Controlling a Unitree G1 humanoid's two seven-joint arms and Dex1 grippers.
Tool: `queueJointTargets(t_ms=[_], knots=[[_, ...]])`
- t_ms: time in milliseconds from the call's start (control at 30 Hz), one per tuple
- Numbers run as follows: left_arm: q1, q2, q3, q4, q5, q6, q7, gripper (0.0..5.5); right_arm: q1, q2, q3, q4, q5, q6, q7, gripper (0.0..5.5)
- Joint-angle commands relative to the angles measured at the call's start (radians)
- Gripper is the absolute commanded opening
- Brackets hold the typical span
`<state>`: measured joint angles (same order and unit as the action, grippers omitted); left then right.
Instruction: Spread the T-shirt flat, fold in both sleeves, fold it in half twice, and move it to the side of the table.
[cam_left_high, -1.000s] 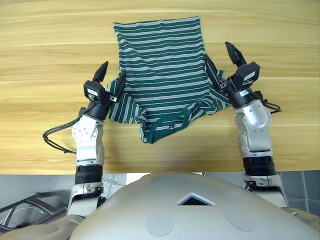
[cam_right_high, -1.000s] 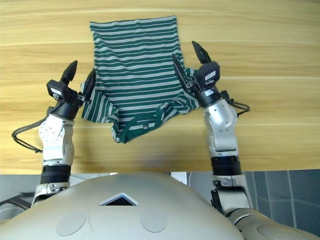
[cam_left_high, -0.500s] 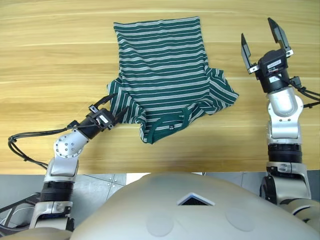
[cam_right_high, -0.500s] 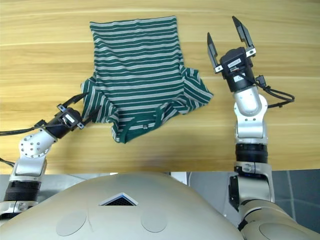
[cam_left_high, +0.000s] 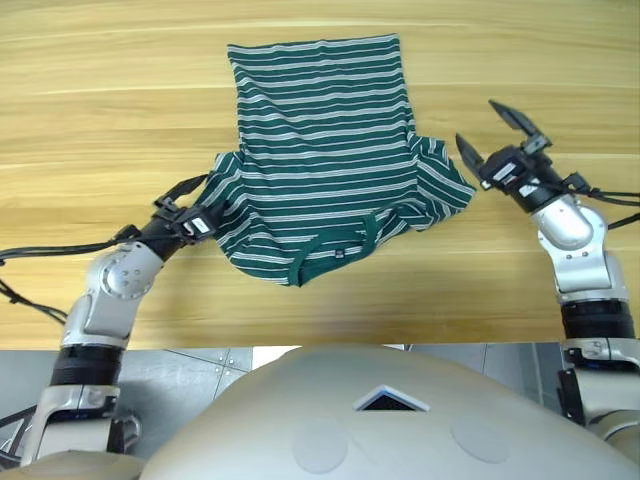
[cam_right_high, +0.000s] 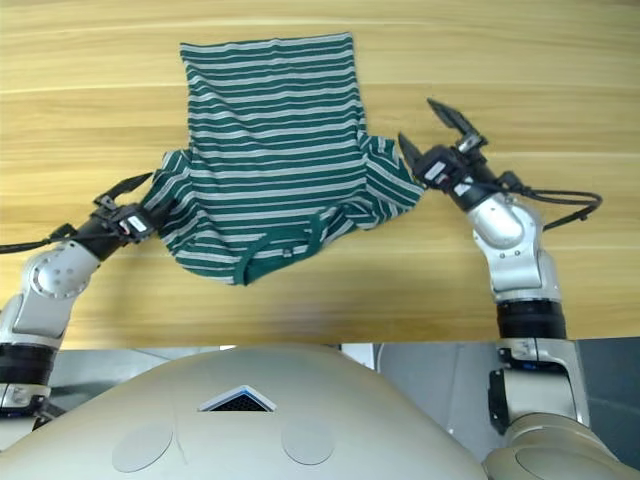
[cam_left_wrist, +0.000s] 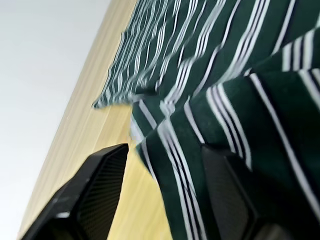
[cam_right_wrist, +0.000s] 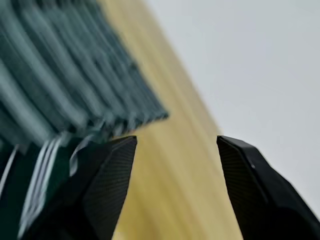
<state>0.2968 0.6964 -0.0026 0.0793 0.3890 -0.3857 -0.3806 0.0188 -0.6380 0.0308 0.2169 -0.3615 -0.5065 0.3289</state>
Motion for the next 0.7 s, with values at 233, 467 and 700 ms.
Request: queueJointTargets(t_ms=[233,467,700], knots=[[0.185,-0.011,0.035,-0.102,-0.020,0.109,0.003,2.72,0.007,-0.059,0.071,0.015,-0.069,0.009,0.028,2.96],[0.123,-0.022,0.069,-0.025,-0.017,0.123,0.084,2.72,0.029,-0.013,0.112,-0.017,-0.114,0.037,-0.033,2.96],[0.059,-0.026,0.069,0.054,-0.029,0.102,0.134,2.72,0.011,0.012,0.131,0.010,-0.123,0.076,-0.064,2.96]])
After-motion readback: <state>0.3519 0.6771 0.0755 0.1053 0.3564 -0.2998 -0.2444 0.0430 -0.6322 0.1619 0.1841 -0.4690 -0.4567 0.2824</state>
